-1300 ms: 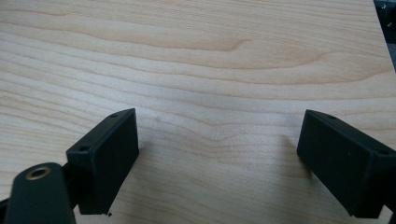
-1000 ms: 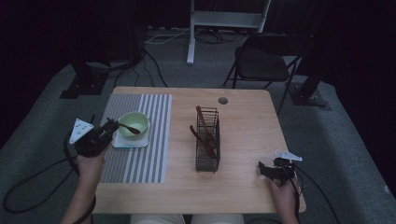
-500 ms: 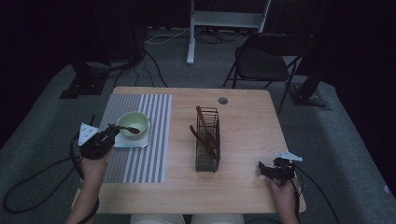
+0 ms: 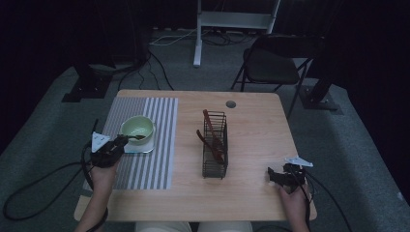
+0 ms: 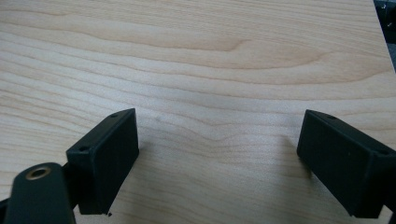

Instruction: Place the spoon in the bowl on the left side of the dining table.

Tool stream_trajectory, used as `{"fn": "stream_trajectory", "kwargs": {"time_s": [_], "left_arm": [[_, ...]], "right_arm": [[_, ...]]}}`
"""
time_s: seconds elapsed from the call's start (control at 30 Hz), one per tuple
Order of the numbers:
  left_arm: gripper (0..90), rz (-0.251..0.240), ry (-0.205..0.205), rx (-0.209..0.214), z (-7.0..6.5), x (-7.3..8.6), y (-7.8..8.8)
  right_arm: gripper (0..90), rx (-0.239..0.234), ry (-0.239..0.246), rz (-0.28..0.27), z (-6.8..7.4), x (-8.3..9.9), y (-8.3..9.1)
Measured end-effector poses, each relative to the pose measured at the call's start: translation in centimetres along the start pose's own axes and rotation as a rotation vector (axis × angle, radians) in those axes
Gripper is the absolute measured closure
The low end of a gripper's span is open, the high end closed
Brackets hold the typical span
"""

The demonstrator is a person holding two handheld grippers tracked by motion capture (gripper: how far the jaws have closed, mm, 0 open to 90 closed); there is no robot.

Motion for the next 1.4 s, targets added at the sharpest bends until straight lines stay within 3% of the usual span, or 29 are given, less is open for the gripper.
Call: {"fn": "stream_trajectory", "kwargs": {"time_s": [0.57,0.6,0.63,0.77,0.8,0.83,0.97,1.0,1.13,1.23,1.3,1.4], "left_arm": [[74.9,0.056,0.026,-0.004,0.7,1.4,-1.3],[69.3,0.057,0.024,0.001,0.8,1.4,-1.3],[69.3,0.052,0.026,0.018,0.8,1.4,-1.3],[58.3,0.063,0.048,0.01,1.0,1.5,-1.4],[51.6,0.062,0.053,0.011,0.9,1.5,-1.4],[51.6,0.059,0.055,0.026,0.8,1.5,-1.3],[45.6,0.064,0.054,0.024,0.6,1.4,-1.0],[39.8,0.068,0.07,0.038,0.5,1.5,-0.9],[37.6,0.075,0.076,0.04,0.3,1.8,-0.6],[28.9,0.104,0.079,0.055,0.0,2.3,-0.4],[19.8,0.128,0.078,0.035,0.0,2.7,-0.3],[15.3,0.132,0.081,0.048,-0.1,3.1,0.0]], "right_arm": [[12.1,0.0,0.0,0.0,0.0,0.0,0.0],[12.1,0.0,0.0,0.0,0.0,0.0,0.0],[12.1,0.0,0.0,0.0,0.0,0.0,0.0],[12.1,0.0,0.0,0.0,0.0,0.0,0.0],[12.1,0.0,0.0,0.0,0.0,0.0,0.0],[12.1,0.0,0.0,0.0,0.0,0.0,0.0],[12.1,0.0,0.001,0.0,0.0,0.0,0.0],[12.1,0.0,0.0,0.0,0.0,0.0,0.0],[12.1,0.0,0.0,0.0,0.0,0.0,0.0],[12.1,0.0,0.001,0.0,0.0,0.0,0.0],[12.1,0.0,0.0,0.0,0.0,0.0,0.0],[12.1,0.0,-0.001,0.001,0.0,0.0,0.0]]}}
Point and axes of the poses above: each handheld gripper's, and its own axes: y roughly backward along the jaws, x roughly out of its underside, z roughly to its left, the point moved 6 cm from there along -y, roughly forward along the jaws, and after that the axes turned 15 degrees about x, right-handed, at the moved point
